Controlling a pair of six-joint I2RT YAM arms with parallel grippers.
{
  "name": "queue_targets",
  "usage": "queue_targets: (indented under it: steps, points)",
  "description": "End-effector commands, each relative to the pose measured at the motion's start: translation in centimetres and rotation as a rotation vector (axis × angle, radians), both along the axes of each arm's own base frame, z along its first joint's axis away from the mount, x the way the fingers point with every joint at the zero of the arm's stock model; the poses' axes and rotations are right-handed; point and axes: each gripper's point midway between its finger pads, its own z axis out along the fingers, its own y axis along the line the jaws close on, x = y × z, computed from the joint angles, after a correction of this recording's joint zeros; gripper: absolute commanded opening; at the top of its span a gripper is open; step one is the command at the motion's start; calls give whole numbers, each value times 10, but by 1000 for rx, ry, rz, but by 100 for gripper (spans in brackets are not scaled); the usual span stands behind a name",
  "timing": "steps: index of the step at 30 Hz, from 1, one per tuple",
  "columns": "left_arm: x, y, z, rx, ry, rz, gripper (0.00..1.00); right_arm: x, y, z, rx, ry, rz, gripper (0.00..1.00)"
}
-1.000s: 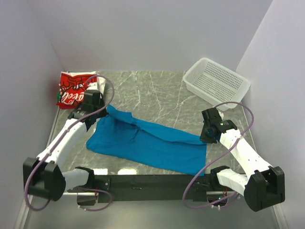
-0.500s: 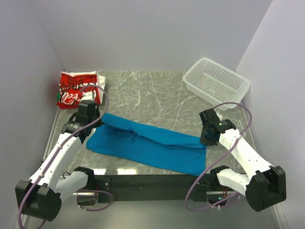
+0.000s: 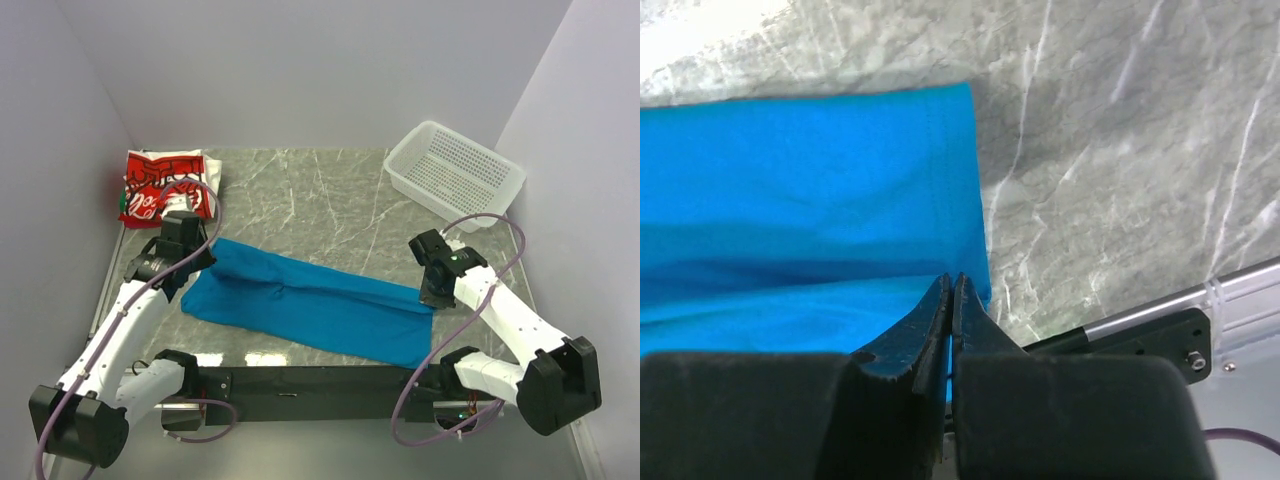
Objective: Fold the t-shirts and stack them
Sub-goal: Fold the tshirt
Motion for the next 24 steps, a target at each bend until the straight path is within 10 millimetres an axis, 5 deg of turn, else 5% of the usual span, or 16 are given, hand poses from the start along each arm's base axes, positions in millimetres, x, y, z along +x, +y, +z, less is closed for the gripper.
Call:
queue_targets:
  steps: [1,5,9,14,24]
  points:
    - [4,4,25,-25,-48,66,31,5,-5,11,-49,-17,-28,0]
    - [-4,14,36,-24,-53,138,42,-2,-2,13,-61,10,-14,7]
    - [-12,16,53,-57,-102,162,52,-22,3,15,-18,53,-6,34]
    - [-2,-4,45,-142,-99,107,53,-24,9,30,38,-14,-6,57]
    - [48,-27,34,-111,-19,-4,64,33,59,30,168,-62,127,57]
